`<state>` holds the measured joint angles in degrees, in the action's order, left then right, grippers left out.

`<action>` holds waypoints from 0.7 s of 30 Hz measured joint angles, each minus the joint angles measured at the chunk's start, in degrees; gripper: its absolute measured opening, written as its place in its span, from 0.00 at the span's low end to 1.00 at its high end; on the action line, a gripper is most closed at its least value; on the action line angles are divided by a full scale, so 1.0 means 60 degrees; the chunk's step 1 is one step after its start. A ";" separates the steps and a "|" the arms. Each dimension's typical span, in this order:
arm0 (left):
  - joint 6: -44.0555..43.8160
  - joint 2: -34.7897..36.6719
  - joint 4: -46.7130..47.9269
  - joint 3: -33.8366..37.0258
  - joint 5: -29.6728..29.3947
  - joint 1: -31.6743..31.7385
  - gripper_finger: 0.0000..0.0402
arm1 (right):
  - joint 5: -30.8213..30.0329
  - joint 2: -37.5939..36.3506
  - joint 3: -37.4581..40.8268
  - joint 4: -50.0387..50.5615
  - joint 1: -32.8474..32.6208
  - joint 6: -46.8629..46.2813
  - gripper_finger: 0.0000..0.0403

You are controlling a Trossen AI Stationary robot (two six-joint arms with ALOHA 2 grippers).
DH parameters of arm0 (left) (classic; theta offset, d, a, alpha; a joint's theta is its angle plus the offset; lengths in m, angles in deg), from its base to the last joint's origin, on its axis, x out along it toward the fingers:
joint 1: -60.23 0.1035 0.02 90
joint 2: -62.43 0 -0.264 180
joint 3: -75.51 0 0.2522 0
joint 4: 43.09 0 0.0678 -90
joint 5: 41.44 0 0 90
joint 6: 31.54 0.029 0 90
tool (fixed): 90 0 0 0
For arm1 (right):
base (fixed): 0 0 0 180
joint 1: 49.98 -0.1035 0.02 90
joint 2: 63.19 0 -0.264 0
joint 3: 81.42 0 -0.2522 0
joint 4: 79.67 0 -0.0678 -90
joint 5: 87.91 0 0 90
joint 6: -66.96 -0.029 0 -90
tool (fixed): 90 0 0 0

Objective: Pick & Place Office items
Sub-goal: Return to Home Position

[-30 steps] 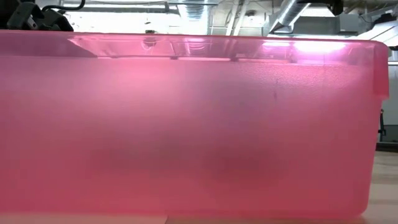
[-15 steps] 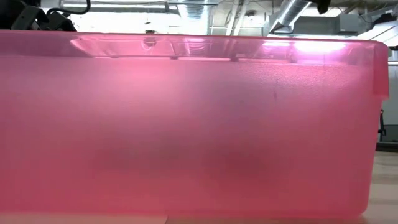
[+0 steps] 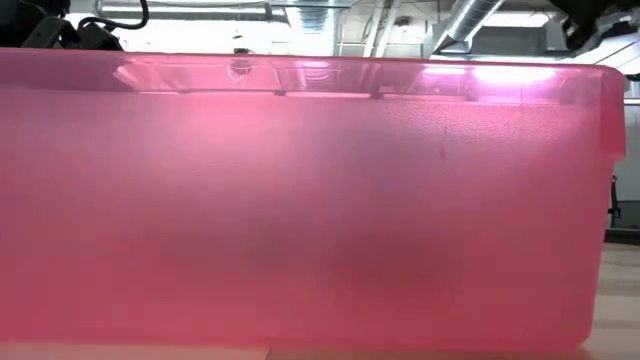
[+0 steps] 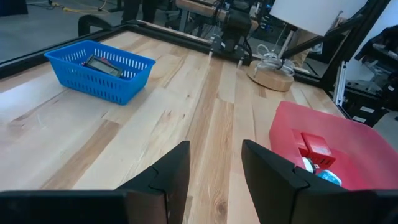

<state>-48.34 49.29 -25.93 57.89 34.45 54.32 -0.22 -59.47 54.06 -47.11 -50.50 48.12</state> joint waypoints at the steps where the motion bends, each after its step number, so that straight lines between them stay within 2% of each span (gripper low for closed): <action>1: 0.0000 0.0002 0.0000 0.0000 0.0000 0.0000 0.35 | 0.0061 -0.0351 0.0164 0.0162 -0.0050 0.0144 0.55; 4: 0.0000 -0.0002 -0.0007 -0.0002 0.0002 0.0000 0.35 | -0.0132 -0.0572 0.0570 0.0413 -0.0101 0.0729 0.55; 8: 0.0000 -0.0082 0.0011 -0.0011 0.0005 -0.0020 0.35 | -0.0051 -0.0578 0.0603 -0.0111 -0.0120 0.1561 0.55; 13: 0.0000 -0.0150 0.0026 -0.0015 0.0005 -0.0021 0.35 | -0.0082 -0.0586 0.0693 0.0267 -0.0109 0.2335 0.55; 21: 0.0000 -0.0144 -0.0004 -0.0015 0.0004 -0.0022 0.35 | -0.0413 -0.0578 0.1037 0.0149 -0.0109 0.2748 0.55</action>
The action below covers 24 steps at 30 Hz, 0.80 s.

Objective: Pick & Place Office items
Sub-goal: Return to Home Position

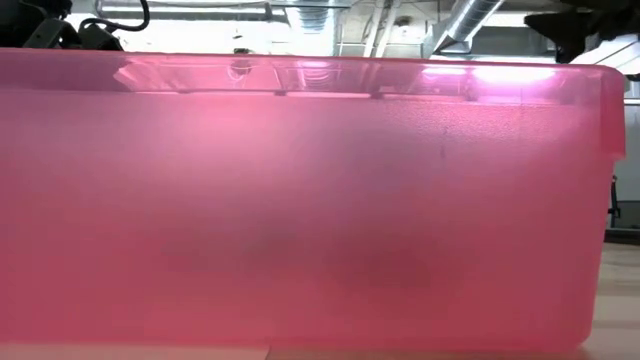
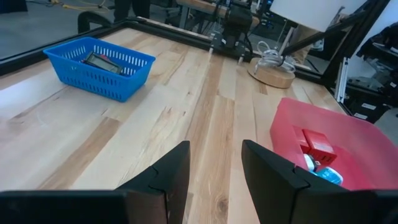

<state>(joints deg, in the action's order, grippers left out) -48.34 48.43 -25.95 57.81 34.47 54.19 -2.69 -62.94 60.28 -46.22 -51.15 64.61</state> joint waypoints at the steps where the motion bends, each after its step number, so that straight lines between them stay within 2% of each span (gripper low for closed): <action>1: 0.0000 0.0000 -0.0003 0.0000 0.0000 0.0004 0.35 | -0.0103 -0.0004 0.0146 -0.0218 0.0000 0.0040 0.55; 4: 0.0000 0.0000 0.0000 0.0000 0.0000 0.0000 0.35 | -0.0210 -0.0004 0.0806 -0.1001 -0.0033 0.0038 0.55; 11: 0.0000 0.0000 0.0000 0.0000 0.0000 0.0000 0.35 | -0.0267 -0.0007 0.2052 -0.1470 -0.0492 -0.0751 0.55; 17: 0.0000 0.0000 0.0000 0.0000 0.0000 0.0004 0.35 | -0.1631 -0.0007 0.2321 -0.1684 -0.0918 -0.0136 0.55; 24: -0.0001 0.0000 0.0000 0.0000 0.0000 0.0003 0.35 | -0.2039 -0.0007 0.3140 -0.1936 -0.0911 -0.0106 0.55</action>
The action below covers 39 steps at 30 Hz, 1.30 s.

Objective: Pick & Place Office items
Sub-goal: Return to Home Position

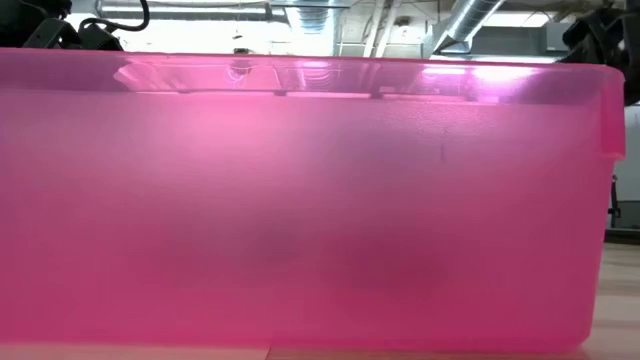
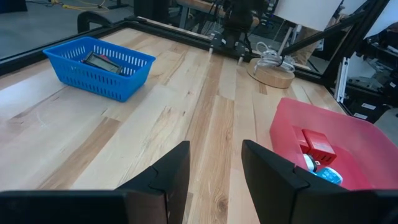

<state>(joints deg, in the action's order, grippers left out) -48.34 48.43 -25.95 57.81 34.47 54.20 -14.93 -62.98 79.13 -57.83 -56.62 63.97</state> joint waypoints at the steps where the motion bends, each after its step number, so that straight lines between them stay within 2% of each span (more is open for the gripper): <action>1: 0.0001 0.0000 0.0000 0.0000 0.0000 0.0001 0.35 | 0.0000 0.0000 0.0136 -0.0135 -0.0007 0.0000 0.55; 39: 0.0001 0.0000 0.0004 0.0000 0.0000 0.0001 0.35 | 0.0037 0.0036 0.0389 -0.0331 0.0047 -0.0335 0.55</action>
